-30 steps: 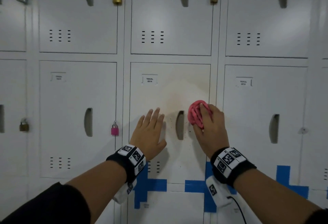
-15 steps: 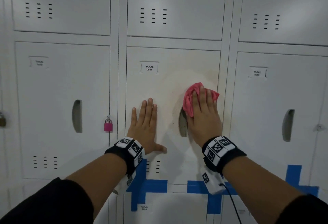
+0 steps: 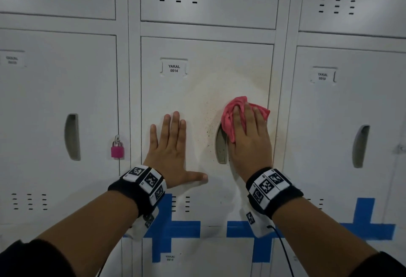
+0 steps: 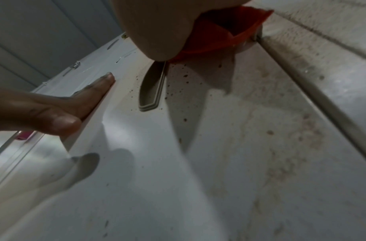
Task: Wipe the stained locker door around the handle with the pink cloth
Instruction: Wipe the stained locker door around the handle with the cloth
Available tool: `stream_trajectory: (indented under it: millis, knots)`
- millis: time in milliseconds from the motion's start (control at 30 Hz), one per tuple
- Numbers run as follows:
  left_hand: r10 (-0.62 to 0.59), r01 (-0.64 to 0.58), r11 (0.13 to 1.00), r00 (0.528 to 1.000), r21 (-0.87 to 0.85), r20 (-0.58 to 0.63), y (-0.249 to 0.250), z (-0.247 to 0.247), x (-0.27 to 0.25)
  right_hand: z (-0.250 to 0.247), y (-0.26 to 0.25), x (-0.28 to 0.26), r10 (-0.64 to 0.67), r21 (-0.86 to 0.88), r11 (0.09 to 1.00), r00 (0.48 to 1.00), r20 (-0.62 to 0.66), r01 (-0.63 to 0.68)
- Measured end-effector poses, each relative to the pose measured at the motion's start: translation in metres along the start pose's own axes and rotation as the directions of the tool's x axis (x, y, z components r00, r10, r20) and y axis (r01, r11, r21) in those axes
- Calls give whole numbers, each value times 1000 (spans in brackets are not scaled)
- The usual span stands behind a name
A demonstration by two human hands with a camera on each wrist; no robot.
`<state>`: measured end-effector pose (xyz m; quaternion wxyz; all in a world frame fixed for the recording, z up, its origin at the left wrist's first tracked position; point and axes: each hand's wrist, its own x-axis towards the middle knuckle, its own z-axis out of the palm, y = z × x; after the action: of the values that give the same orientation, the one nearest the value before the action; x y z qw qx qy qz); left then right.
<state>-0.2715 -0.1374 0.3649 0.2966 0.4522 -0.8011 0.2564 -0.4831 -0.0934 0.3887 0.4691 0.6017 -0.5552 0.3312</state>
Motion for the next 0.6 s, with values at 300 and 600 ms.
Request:
stream_trajectory:
  millis: [300,600]
  knots:
    - [-1,1,1000,1000,-16,-18,0,-2,0,-8,1,-20,-14,6,1000,1000,-23,14]
    - [-9,9,1000,1000,-5,7,0,-6,0,-26,1,-24,96,227,972,988,-121,-67]
